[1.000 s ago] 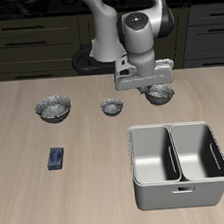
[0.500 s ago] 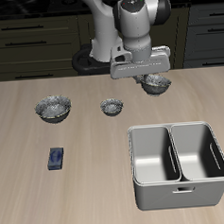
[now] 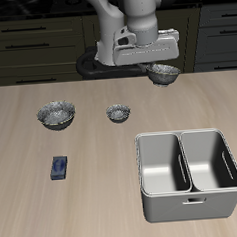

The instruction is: Place the middle-sized bowl in the left side of the drainer

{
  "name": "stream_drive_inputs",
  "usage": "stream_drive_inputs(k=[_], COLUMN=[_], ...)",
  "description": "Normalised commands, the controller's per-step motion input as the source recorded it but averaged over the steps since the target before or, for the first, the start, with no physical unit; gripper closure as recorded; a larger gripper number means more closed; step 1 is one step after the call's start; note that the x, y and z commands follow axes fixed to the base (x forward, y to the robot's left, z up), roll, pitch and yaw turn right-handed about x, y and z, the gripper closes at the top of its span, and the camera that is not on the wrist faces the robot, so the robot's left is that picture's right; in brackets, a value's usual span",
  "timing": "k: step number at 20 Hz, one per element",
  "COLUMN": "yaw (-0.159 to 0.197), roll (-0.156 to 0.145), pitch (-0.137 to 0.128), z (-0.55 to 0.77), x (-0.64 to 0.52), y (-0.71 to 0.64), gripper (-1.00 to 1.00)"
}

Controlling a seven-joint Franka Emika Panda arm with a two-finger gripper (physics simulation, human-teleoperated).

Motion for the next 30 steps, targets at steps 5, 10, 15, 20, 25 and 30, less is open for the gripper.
stream_drive_inputs(k=[5, 10, 15, 20, 25, 30], yaw=[-0.034, -0.015, 0.009, -0.009, -0.002, 0.037], roll=[0.016, 0.012, 0.024, 0.003, 0.008, -0.043], pitch=[-0.011, -0.006, -0.001, -0.027, -0.032, -0.032], z=[0.32, 0.16, 0.14, 0.32, 0.35, 0.29], x=[0.03, 0.00, 0.01, 0.02, 0.13, 0.18], y=[-0.01, -0.03, 0.02, -0.07, -0.05, -0.07], gripper=[1.00, 1.00, 1.00, 1.00, 1.00, 1.00])
